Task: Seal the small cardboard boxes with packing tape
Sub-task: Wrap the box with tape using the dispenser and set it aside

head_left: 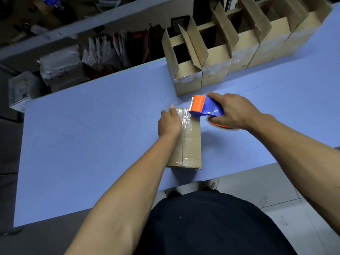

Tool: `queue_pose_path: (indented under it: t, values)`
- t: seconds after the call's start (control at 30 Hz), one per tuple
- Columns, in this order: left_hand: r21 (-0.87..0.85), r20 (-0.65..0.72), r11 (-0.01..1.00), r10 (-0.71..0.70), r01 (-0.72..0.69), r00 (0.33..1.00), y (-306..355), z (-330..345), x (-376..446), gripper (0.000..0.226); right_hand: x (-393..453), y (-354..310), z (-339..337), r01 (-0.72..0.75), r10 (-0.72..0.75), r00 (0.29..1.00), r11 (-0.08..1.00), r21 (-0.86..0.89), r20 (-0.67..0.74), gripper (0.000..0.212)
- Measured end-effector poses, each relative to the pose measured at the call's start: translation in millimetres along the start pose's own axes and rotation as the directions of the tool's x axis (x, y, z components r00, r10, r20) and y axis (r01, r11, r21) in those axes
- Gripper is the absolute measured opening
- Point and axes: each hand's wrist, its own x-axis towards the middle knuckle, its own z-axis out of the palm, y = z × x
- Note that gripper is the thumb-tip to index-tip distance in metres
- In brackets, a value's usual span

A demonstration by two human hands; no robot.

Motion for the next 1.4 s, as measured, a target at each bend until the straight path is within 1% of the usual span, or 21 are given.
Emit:
queue_pose_path:
  t: [0.07, 0.13, 0.27, 0.47, 0.57, 0.7, 0.77, 0.9, 1.07, 1.2, 1.27, 1.4]
  values:
    - [0.111, -0.031, 0.994, 0.002, 0.002, 1.000, 0.5, 2.0, 0.5, 0.057, 0.4, 1.3, -2.7, 0.004, -0.004, 1.000, 1.000, -0.010, 0.003, 0.072]
    - [0.167, -0.035, 0.986, 0.028, -0.022, 0.999, -1.8, 0.8, 2.2, 0.057, -0.6, 5.8, -6.9, 0.007, -0.007, 1.000, 1.000, -0.008, 0.015, 0.073]
    - [0.234, -0.007, 0.969, 0.079, -0.075, 0.997, -4.0, -1.0, 6.2, 0.056, -6.9, 16.2, -8.9, 0.009, -0.010, 0.999, 1.000, 0.021, 0.041, 0.076]
    - [0.300, -0.010, 0.947, 0.122, -0.113, 0.992, -5.5, 0.1, 7.6, 0.055, -28.5, 44.6, -6.4, -0.046, 0.048, 0.996, 0.999, -0.029, 0.078, 0.081]
    - [0.295, -0.021, 0.948, 0.132, -0.120, 0.991, -6.4, 1.8, 6.8, 0.056, -30.9, 46.2, -4.3, -0.031, 0.035, 0.996, 0.998, -0.048, 0.079, 0.082]
    - [0.289, -0.033, 0.950, 0.128, -0.113, 0.991, -7.8, 2.3, 7.4, 0.056, -32.7, 45.2, -3.9, -0.016, 0.021, 0.999, 0.993, -0.119, 0.040, 0.086]
    - [0.289, -0.033, 0.950, 0.137, -0.122, 0.990, -7.1, 3.0, 7.2, 0.056, -31.3, 46.1, -4.8, -0.006, 0.009, 1.000, 0.992, -0.127, 0.022, 0.083]
    - [0.290, -0.032, 0.950, 0.131, -0.117, 0.991, -6.8, 2.7, 7.5, 0.056, -27.5, 43.2, -7.1, 0.011, -0.003, 0.998, 0.990, -0.144, 0.057, 0.078]
    - [0.270, -0.029, 0.957, 0.123, -0.111, 0.992, -6.2, 2.4, 7.2, 0.055, -19.5, 33.1, -11.6, 0.024, 0.009, 0.992, 0.965, -0.261, 0.124, 0.080]
    - [0.248, -0.026, 0.962, 0.127, -0.117, 0.992, -6.5, 2.0, 5.5, 0.054, -15.5, 20.0, -14.1, 0.012, 0.031, 0.991, 0.951, -0.310, 0.132, 0.079]
    - [0.218, -0.010, 0.969, 0.124, -0.119, 0.992, -6.1, 1.0, 7.7, 0.054, -14.1, 14.4, -19.4, -0.015, 0.057, 0.990, 0.950, -0.311, 0.129, 0.075]
    - [0.157, 0.063, 0.980, 0.117, -0.125, 0.991, -7.9, -2.8, 8.2, 0.052, -12.3, -4.8, -27.1, -0.058, 0.108, 0.985, 0.941, -0.333, 0.136, 0.056]
